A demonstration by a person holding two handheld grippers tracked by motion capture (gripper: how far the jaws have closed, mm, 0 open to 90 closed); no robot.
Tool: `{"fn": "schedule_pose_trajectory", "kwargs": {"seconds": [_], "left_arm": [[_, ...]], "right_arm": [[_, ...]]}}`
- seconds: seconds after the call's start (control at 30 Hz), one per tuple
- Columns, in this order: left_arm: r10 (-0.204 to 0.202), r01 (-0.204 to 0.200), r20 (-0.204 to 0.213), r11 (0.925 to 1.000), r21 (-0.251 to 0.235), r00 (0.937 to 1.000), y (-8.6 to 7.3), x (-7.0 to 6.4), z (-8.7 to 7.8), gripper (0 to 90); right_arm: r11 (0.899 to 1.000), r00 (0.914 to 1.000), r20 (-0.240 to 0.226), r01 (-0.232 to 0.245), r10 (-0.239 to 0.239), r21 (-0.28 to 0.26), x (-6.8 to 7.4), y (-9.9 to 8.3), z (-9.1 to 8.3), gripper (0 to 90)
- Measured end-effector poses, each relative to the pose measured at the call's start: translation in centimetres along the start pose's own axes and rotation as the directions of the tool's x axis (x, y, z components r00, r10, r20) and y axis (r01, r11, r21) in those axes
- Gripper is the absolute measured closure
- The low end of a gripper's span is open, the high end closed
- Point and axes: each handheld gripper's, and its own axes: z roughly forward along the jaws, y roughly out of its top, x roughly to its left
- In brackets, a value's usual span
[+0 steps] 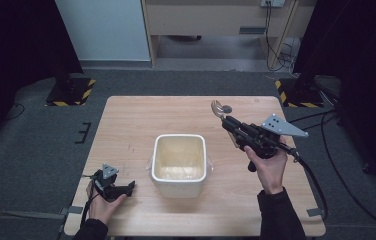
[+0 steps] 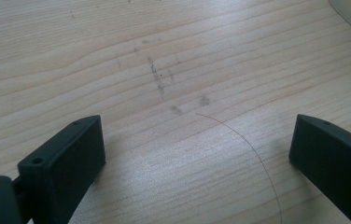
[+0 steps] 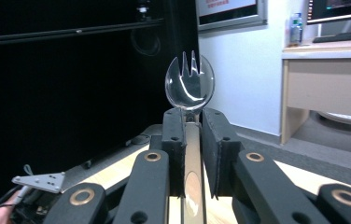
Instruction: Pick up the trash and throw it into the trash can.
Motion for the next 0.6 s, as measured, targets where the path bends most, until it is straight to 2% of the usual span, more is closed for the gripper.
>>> {"fn": "schedule_pose_trajectory", "kwargs": {"seconds": [0.17, 0.6], "left_arm": [[0.000, 0.000, 0.000, 1.0000, 0.000, 1.0000, 0.0, 0.0, 0.0, 2.5], [0.000, 0.000, 0.000, 1.0000, 0.000, 1.0000, 0.0, 0.0, 0.0, 2.4]], "right_arm": [[1.000, 0.9997, -0.025, 0.007, -0.006, 0.003, 0.8, 0.1, 0.9, 79.7], [0.999, 0.9965, -0.082, -0.011, 0.014, 0.048, 2.2, -1.5, 3.4, 79.7]]}}
